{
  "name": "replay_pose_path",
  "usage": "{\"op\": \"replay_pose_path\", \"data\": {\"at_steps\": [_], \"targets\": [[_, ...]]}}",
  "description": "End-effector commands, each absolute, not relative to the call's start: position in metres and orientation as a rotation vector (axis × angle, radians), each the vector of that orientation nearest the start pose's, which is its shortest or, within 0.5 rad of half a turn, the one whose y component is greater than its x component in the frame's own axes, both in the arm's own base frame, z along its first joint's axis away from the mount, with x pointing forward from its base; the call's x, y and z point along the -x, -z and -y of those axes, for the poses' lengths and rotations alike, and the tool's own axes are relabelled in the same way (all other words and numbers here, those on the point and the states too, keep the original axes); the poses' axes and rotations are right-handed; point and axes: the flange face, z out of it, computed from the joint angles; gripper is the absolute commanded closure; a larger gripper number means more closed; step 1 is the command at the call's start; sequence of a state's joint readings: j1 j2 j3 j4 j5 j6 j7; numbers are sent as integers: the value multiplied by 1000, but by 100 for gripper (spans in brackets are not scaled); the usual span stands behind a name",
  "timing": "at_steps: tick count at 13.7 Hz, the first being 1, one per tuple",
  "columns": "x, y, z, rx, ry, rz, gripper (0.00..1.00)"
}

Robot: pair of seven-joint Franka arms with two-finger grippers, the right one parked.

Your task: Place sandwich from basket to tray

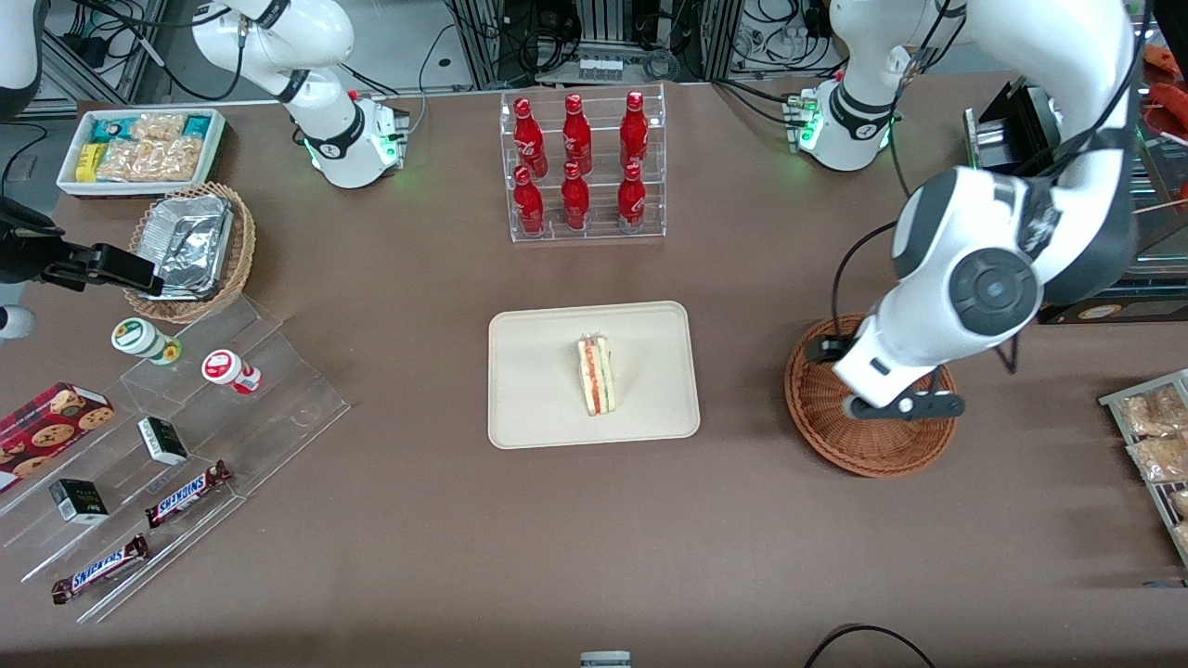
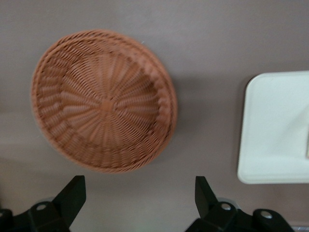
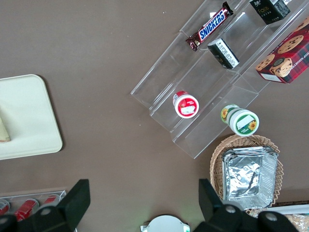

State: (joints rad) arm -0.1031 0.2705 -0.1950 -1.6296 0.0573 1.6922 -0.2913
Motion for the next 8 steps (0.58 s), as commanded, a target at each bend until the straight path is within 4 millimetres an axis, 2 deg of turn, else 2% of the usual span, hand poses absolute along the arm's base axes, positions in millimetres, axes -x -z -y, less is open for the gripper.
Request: {"op": "replay_pose_path", "data": {"at_steps": [1,4,8], "targets": [[-565,-470,142,3052,-313,-75,0],[-548,-495,115,3043,-338,-192,0],[-529,-527,98,3030,-363,-202,0]]}}
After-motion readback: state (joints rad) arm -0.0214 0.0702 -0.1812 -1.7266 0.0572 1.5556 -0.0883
